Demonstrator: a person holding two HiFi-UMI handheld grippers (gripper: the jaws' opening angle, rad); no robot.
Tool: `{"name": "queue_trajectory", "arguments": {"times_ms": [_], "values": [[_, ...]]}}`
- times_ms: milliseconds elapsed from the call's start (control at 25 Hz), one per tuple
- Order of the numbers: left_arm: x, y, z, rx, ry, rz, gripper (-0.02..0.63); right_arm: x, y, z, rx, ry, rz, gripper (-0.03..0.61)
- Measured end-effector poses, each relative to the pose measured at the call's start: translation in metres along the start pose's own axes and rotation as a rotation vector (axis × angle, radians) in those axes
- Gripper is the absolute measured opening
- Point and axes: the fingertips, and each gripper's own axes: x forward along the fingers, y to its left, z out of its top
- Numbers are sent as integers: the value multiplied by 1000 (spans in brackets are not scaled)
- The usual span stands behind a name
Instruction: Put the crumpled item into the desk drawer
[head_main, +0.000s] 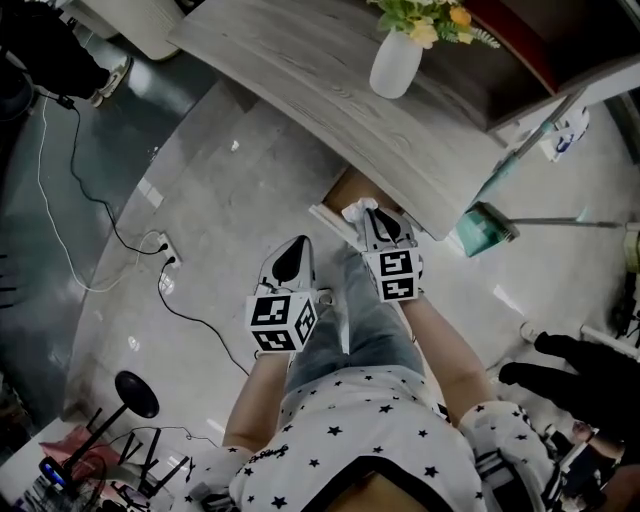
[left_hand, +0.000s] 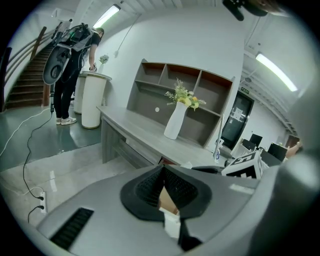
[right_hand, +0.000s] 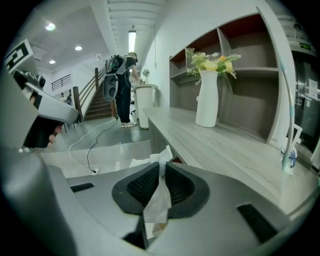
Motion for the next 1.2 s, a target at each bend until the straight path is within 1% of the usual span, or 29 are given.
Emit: {"name": "queue_trajectory", "arguments": {"times_ms": [480, 680, 840, 1040, 1200], "values": [[27, 12, -17, -30, 38, 21, 12, 65, -9, -50, -40, 144, 16, 35], [30, 17, -20, -39, 42, 25, 12, 80, -10, -68, -82, 200, 13, 37], [30, 19, -24, -41, 50, 24, 12, 89, -8, -83, -85, 253, 14, 38], [29, 22, -28, -44, 59, 23, 12, 98, -7, -94, -89, 291, 5, 41], [26, 23, -30, -39, 60, 20, 12, 101, -3, -95, -94, 295, 13, 52]]}}
